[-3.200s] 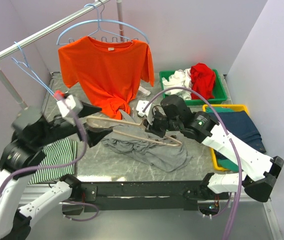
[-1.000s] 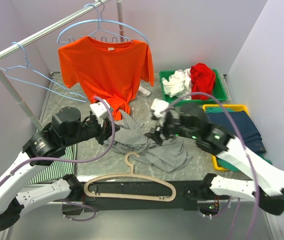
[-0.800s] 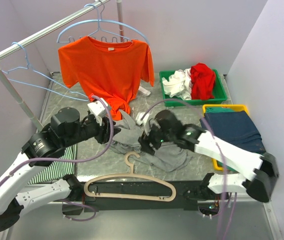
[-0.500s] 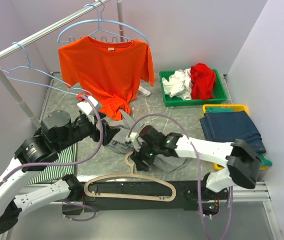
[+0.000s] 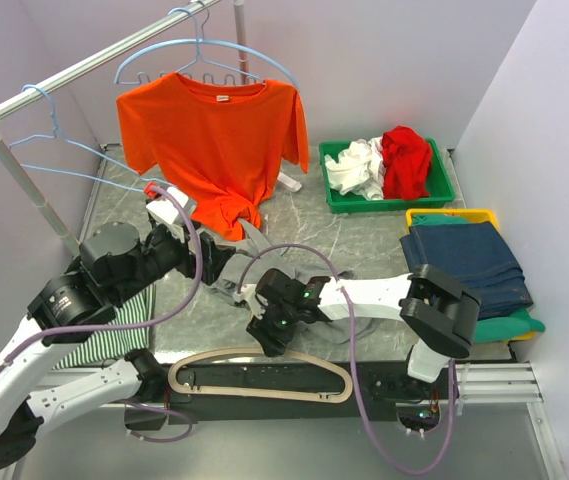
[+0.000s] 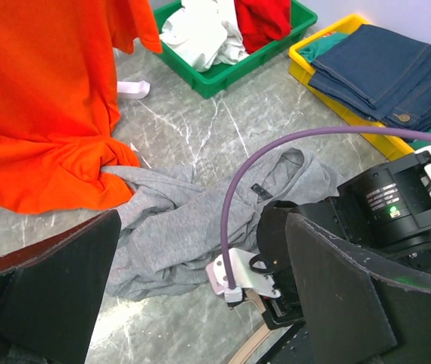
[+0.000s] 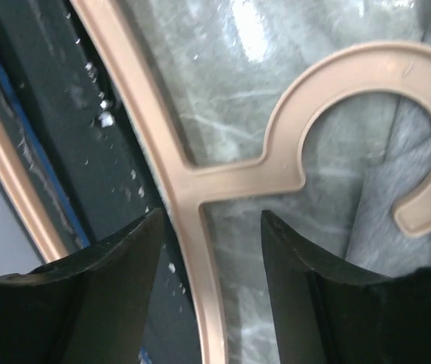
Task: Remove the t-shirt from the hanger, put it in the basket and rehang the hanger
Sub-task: Pick up the hanger at the center of the board.
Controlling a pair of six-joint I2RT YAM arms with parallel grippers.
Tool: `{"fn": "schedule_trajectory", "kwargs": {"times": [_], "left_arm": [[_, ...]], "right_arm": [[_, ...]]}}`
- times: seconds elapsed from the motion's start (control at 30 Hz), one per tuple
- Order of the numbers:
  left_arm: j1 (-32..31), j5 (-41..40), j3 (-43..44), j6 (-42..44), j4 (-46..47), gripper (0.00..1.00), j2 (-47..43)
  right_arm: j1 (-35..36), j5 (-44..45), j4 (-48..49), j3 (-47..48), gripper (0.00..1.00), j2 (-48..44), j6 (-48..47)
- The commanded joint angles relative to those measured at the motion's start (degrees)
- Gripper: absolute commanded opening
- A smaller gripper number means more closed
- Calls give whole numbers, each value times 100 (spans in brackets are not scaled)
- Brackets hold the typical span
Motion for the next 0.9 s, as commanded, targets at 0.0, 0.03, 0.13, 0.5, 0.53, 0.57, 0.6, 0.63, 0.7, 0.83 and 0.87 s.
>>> {"fn": "schedule_trajectory", "kwargs": {"times": [0.0,0.03,0.13,0.5,0.53,0.57,0.6,0.63,0.7,0.83,0.87], "left_arm": [[-4,-180,117,-83,177,96,-72],[5,-206,100,-83,177,96,-72],[5,-285,100,-57,159,96,-63],[5,-444,21,-21,203,96,-151],[-4,-444,12,-39,221,96,-160],[5,-435,3,-48,221,97,-169],[5,-435,3,-48,221,97,-169],[5,-444,12,-57,221,96,-169],[5,-461,29,-57,203,97,-160],[5,-540,55,-65,185,97,-160],[5,-575,56,-65,194,96,-160]], "right_arm": [[112,250,258,200,58,227,138],[138,295,249,217,56,253,147],[252,567,188,183,51,306,191],[727,1798,249,-257,50,-97,603],[727,1850,336,-327,50,-150,639],[762,1886,372,-345,50,-203,674],[771,1938,390,-362,49,-264,735],[797,2078,390,-371,48,-274,771],[876,2149,372,-371,46,-256,823],[1096,2623,311,-354,40,-160,964],[1131,2772,285,-345,39,-134,1043]]}}
